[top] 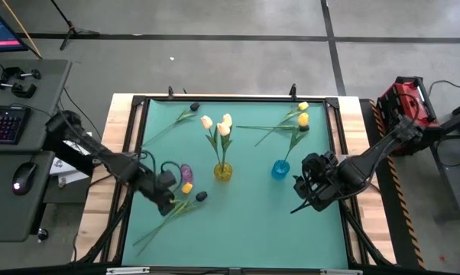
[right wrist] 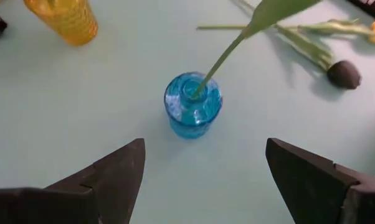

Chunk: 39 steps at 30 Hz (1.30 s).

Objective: Sort flowers into vase by color
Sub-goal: Put the bottom yellow flower into the blue vase

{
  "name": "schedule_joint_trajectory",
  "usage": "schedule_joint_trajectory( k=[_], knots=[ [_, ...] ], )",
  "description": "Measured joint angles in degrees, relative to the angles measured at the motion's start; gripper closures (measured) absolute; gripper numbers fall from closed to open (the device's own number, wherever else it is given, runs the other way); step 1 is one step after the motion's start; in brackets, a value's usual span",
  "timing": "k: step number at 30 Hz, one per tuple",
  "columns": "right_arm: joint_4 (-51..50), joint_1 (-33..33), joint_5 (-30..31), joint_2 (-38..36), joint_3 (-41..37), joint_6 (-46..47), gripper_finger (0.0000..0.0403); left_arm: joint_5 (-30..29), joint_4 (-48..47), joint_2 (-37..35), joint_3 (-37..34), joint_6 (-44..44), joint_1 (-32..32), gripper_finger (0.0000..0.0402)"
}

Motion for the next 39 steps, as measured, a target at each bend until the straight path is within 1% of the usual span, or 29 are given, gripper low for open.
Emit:
schedule_joint_trajectory(
  k=[5,10,16,19,22,24,26,28,32,33,34,37,39],
  knots=[
    [1.51,0.00,-1.32,-0.01,-1.27,-0.42,0.0082,-0.49,2.26,7.34,0.02,-5.92,-2.49,0.0202],
    [1.52,0.00,-0.97,-0.02,-1.37,-0.88,0.0082,1.82,3.56,13.54,0.02,-8.43,-2.59,0.0203],
    [1.52,0.00,-0.83,-0.02,-1.37,-0.91,0.0082,2.48,9.94,18.61,0.04,-8.51,-2.83,0.0203],
    [1.50,0.00,-0.80,-0.02,-1.37,-1.38,0.0082,2.46,10.00,21.01,0.39,-8.20,-2.83,0.0203],
    [1.52,0.00,-0.78,-0.02,-1.37,-2.00,0.0082,2.17,8.48,22.89,0.64,-6.01,-2.85,0.0207],
    [1.54,0.00,-0.78,-0.02,-1.37,-2.00,0.0082,1.51,7.11,23.06,0.81,-5.19,-2.89,0.0221],
    [1.55,0.00,-0.78,-0.02,-1.37,-1.98,0.0082,1.06,6.01,22.53,0.86,-4.44,-2.83,0.0248],
    [1.56,0.00,-0.77,-0.02,-1.37,-2.00,0.0082,0.33,5.36,21.29,0.59,-4.34,-2.83,0.0284],
    [1.58,0.00,-0.70,-0.03,-1.37,-1.99,0.0082,-1.67,3.54,18.62,0.10,-3.81,-2.71,0.0373],
    [1.59,0.00,-0.65,-0.02,-1.37,-1.99,0.0082,-2.03,3.62,17.94,0.12,-3.75,-2.70,0.0386],
    [1.58,0.00,-0.56,-0.02,-1.37,-2.00,0.0082,-2.28,3.88,17.20,0.25,-3.69,-2.70,0.0392],
    [1.59,0.00,-0.49,-0.02,-1.37,-2.00,0.0082,-2.22,3.60,15.07,0.31,-3.38,-2.75,0.0390],
    [1.72,0.00,-0.49,-0.02,-1.37,-1.98,0.0082,-2.24,3.52,13.12,0.28,-3.25,-2.75,0.0397]
  ],
)
